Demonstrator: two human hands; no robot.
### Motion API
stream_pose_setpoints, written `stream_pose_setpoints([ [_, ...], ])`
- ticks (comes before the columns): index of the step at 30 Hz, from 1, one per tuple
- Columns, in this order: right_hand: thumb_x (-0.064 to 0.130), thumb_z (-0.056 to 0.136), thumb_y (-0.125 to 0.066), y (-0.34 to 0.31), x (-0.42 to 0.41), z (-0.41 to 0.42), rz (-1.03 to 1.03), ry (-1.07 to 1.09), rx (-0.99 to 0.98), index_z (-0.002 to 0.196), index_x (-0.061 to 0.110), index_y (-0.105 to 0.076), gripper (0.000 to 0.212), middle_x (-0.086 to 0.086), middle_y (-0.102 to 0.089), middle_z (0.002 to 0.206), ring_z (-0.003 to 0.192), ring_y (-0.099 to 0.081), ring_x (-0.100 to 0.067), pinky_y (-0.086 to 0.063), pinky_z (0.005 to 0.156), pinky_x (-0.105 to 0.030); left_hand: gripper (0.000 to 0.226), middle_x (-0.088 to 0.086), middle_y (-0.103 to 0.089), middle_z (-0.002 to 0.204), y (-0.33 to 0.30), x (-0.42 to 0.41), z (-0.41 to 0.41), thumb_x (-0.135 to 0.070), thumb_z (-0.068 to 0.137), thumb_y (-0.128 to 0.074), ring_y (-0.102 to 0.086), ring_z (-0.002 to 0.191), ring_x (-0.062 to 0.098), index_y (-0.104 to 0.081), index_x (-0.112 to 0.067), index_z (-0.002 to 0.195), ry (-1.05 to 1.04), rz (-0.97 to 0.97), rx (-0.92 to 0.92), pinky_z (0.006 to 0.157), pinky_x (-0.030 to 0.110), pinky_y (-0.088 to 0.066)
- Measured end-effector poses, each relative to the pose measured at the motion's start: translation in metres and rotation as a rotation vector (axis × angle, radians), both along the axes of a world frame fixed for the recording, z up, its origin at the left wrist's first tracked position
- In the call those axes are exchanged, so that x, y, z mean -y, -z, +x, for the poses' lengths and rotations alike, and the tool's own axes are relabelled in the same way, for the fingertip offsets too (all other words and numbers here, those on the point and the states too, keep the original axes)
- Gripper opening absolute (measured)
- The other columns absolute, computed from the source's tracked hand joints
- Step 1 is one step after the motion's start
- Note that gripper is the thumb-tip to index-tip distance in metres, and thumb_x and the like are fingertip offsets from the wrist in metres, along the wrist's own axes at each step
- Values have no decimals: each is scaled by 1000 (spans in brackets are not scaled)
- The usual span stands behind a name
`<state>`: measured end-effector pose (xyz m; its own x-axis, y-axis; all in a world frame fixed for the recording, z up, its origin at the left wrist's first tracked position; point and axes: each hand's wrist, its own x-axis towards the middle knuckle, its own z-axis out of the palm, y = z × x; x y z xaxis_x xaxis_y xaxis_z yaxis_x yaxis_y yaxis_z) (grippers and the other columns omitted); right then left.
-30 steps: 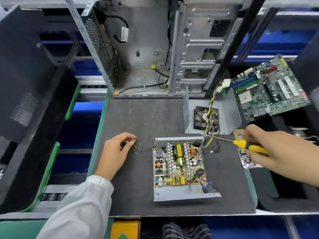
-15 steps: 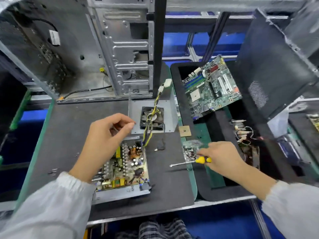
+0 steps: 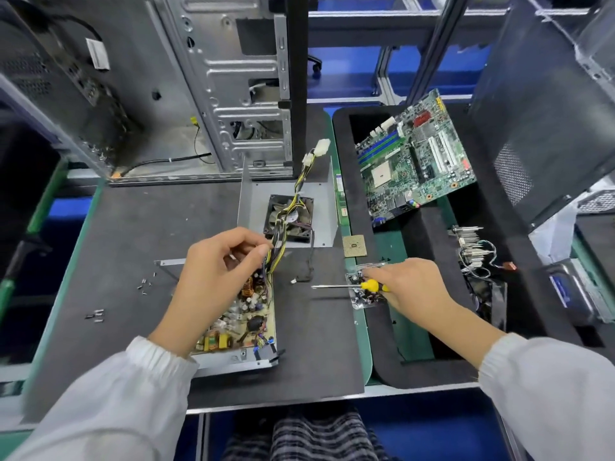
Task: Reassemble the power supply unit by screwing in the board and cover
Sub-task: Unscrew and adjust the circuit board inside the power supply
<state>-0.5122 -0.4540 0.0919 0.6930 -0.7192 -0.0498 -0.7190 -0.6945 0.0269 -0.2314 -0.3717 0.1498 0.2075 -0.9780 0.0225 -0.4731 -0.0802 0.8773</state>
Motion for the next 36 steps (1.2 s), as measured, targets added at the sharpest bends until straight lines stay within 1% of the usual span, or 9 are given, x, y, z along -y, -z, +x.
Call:
stream_pose_setpoints([
  [9,5,25,-83,10,6,7,-39,-102,-98,57,25,-68,41,6,-50,38,31,-44,-17,-35,37,-14,11,-8,-68,74,3,-8,6,-14,91,-66,-59,73,15,-72,-21,86,-9,37,23,70,36,-49],
  [13,-3,22,-78,9,8,7,-47,-136,-105,54,21,-60,43,4,-41,35,30,-28,-19,-25,38,-15,11,-11,-67,73,2,-9,7,-15,91,-66,-57,70,9,-72,-23,86,-10,40,9,68,29,-48],
  [17,18,72,-70,14,8,8,-7,-64,-249,94,26,-60,26,5,-65,70,58,-60,-17,-37,51,-23,12,-9,-68,74,2,-7,6,-13,91,-66,-58,72,13,-73,-21,86,-4,44,-3,68,26,-47],
  [21,18,43,-92,7,-1,-1,-48,-98,85,78,17,-70,41,4,-63,63,34,-48,-19,-35,35,-20,11,-8,-69,77,1,-6,6,-12,91,-67,-56,70,6,-73,-20,86,16,36,-25,66,15,-45],
  [25,9,49,-92,-4,-13,-8,17,-45,350,85,16,-71,42,6,-70,84,49,-61,-17,-42,45,-17,11,-6,-69,76,-1,-4,8,-12,91,-67,-54,67,2,-74,-18,86,26,44,-50,65,12,-42],
  [28,8,72,-79,-23,-27,6,353,267,702,89,25,-68,27,10,-69,85,68,-64,-15,-53,58,-28,10,-7,-66,71,-4,-3,6,-11,91,-67,-53,66,4,-74,-15,87,39,61,-143,65,13,-44],
  [32,25,87,-65,-51,-34,43,905,457,1193,94,25,-73,11,8,-66,62,53,-39,-27,-43,67,-37,7,-6,-62,66,-7,-4,-5,-8,90,-67,-55,63,3,-74,-7,89,133,115,-295,64,17,-47],
  [34,33,82,-65,-59,-34,55,1115,499,1278,94,19,-73,21,4,-64,59,54,-37,-26,-41,71,-28,7,-4,-61,67,-7,-4,-10,-7,90,-67,-57,64,4,-73,-5,89,165,127,-317,64,18,-47],
  [36,38,77,-67,-62,-34,62,1227,513,1305,93,17,-73,26,-4,-62,59,48,-29,-18,-40,61,-16,7,-2,-61,69,-5,-3,-10,-7,91,-67,-57,66,7,-73,-6,88,170,128,-325,65,20,-48],
])
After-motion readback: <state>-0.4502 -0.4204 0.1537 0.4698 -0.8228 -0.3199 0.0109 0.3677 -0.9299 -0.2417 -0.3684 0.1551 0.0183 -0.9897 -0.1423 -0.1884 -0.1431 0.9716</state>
